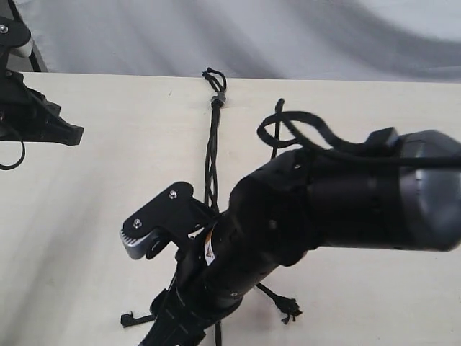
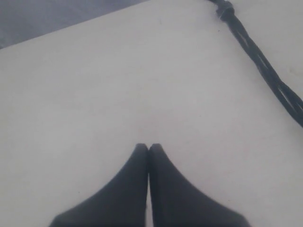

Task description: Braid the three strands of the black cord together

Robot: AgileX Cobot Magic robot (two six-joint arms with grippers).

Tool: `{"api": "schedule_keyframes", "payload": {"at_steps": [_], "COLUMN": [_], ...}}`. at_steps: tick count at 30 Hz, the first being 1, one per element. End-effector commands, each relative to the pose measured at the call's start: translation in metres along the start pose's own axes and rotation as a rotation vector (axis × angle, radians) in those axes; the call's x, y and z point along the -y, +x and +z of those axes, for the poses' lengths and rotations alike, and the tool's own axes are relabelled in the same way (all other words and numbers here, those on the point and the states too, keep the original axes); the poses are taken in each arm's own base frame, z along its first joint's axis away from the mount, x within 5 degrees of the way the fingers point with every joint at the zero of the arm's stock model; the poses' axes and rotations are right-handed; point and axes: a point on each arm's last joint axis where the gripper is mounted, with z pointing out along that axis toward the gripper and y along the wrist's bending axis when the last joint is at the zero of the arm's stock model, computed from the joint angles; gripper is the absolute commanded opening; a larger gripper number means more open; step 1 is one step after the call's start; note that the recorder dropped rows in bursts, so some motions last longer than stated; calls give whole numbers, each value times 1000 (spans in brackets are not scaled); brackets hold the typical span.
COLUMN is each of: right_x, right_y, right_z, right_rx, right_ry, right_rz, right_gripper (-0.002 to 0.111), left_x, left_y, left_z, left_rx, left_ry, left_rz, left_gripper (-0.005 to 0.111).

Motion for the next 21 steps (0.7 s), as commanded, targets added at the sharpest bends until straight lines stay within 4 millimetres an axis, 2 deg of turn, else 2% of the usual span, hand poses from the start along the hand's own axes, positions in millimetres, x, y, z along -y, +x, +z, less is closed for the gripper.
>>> {"api": "schedule_keyframes", "payload": {"at_steps": [1, 6, 13, 15, 21], "right_x": [4, 11, 22, 22, 24], "right_y": [7, 15, 18, 18, 24], "right_z": [20, 40, 42, 43, 54], "right_rx": [-98, -176, -206, -208, -258], "right_ry": [11, 56, 175, 175, 181], "right_rz": [27, 10, 41, 39, 28], "right_gripper": [63, 63, 61, 52, 3], "left_x": [-1, -1, -1, -1, -1], "left_y": [-1, -1, -1, -1, -1], "left_z": [-2, -2, -2, -2, -2], "left_rx": [14, 14, 14, 14, 14], "left_ry": [-4, -4, -4, -4, -4], "left_rz": [-15, -15, -18, -18, -18], "left_gripper": [0, 0, 0, 0, 0]}}
